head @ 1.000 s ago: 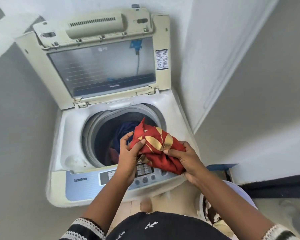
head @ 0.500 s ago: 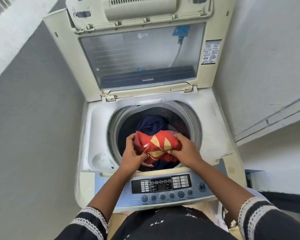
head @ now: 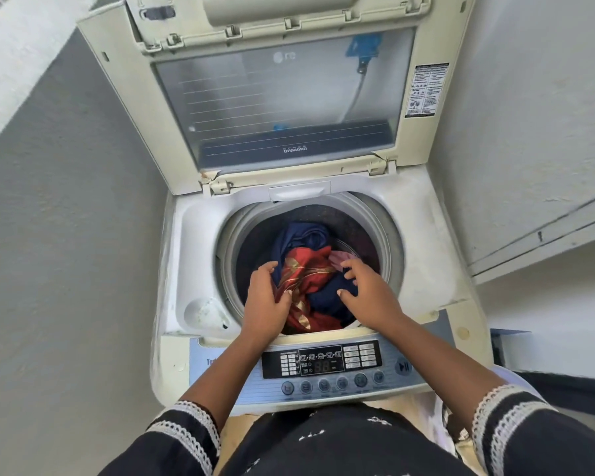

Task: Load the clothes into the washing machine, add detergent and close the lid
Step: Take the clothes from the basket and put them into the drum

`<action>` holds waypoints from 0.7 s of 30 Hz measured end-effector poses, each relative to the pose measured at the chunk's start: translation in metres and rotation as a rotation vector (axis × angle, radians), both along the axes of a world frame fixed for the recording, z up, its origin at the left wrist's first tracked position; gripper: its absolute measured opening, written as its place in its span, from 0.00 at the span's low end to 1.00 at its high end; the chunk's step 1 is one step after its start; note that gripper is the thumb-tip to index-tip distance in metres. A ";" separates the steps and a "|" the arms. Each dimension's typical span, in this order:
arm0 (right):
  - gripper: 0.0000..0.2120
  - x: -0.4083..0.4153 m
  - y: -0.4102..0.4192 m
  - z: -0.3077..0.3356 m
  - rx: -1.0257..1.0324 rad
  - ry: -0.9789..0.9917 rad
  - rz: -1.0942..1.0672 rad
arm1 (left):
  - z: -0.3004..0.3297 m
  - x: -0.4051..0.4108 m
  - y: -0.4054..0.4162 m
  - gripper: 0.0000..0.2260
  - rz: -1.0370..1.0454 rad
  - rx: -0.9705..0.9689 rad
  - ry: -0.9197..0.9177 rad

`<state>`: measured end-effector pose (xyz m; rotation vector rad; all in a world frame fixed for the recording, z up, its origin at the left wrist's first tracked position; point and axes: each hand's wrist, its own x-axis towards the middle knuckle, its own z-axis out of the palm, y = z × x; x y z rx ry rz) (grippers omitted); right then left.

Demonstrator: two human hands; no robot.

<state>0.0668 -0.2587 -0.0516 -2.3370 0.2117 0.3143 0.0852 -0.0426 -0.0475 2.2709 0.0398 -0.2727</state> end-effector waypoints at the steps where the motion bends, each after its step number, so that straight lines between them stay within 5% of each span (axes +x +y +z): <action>1: 0.18 -0.002 0.000 0.004 0.028 -0.090 -0.023 | 0.004 -0.002 -0.002 0.24 -0.025 0.031 -0.064; 5: 0.11 -0.023 -0.001 0.026 0.178 -0.462 -0.032 | 0.021 -0.014 -0.009 0.17 -0.222 0.114 -0.343; 9: 0.08 -0.068 -0.019 0.031 0.091 -0.656 -0.063 | 0.030 -0.042 -0.026 0.12 -0.354 0.090 -0.473; 21: 0.08 -0.228 -0.152 -0.001 -0.042 -0.564 -0.461 | 0.032 -0.150 -0.178 0.13 -0.862 -0.009 -0.455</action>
